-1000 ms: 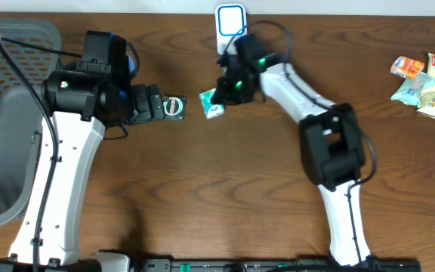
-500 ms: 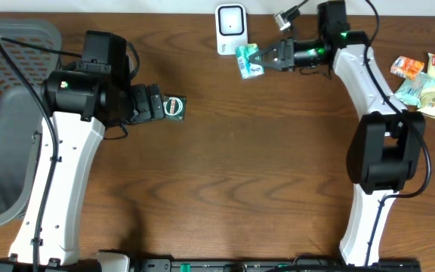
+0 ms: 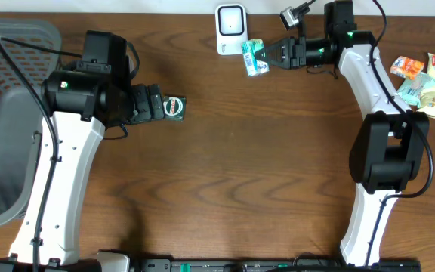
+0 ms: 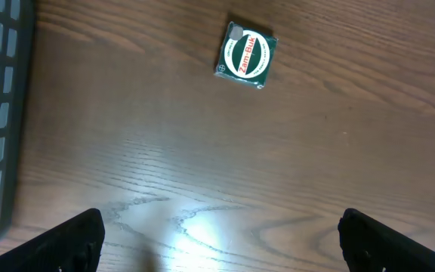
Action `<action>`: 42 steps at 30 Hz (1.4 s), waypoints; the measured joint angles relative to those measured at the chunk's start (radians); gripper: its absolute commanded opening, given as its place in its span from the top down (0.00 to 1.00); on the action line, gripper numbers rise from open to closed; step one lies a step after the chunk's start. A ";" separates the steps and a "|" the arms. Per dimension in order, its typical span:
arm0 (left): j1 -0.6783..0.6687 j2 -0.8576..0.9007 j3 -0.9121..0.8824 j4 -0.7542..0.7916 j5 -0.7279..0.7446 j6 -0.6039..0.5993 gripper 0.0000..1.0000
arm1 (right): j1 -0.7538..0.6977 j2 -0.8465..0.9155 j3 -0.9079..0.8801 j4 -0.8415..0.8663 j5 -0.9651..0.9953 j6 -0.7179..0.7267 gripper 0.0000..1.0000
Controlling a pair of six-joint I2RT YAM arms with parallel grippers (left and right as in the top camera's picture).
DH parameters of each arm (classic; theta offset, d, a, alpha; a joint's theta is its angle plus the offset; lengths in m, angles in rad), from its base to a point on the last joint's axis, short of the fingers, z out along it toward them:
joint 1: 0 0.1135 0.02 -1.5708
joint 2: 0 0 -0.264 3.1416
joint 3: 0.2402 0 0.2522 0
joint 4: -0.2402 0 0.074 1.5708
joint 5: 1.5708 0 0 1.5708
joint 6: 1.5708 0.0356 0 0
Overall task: Scan the item barcode
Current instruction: 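Lift the green tissue pack up in front of the white scanner, then carry the green tissue pack to the right edge and release it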
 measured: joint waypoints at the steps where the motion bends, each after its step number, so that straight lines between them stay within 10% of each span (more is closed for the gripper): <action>1: 0.000 0.000 0.000 0.000 0.000 0.000 0.02 | 0.001 0.000 0.000 -0.001 0.002 -0.001 0.99; 6: 0.000 0.000 0.000 0.000 0.000 0.000 0.02 | 0.024 0.000 0.000 -0.048 0.181 0.007 0.99; 15: 0.000 0.000 0.000 0.000 0.000 0.000 0.02 | 0.163 0.008 0.066 -0.082 1.089 0.027 0.99; 21: 0.000 0.000 0.000 0.000 0.000 0.000 0.02 | 0.288 0.009 0.140 0.232 1.649 -0.205 0.99; 29: 0.000 0.000 0.000 0.000 0.000 0.000 0.02 | 0.386 0.086 0.157 0.622 1.845 -0.546 0.99; 42: 0.000 0.000 0.000 0.000 0.000 0.000 0.02 | 0.369 0.243 0.146 0.785 1.950 -0.681 0.99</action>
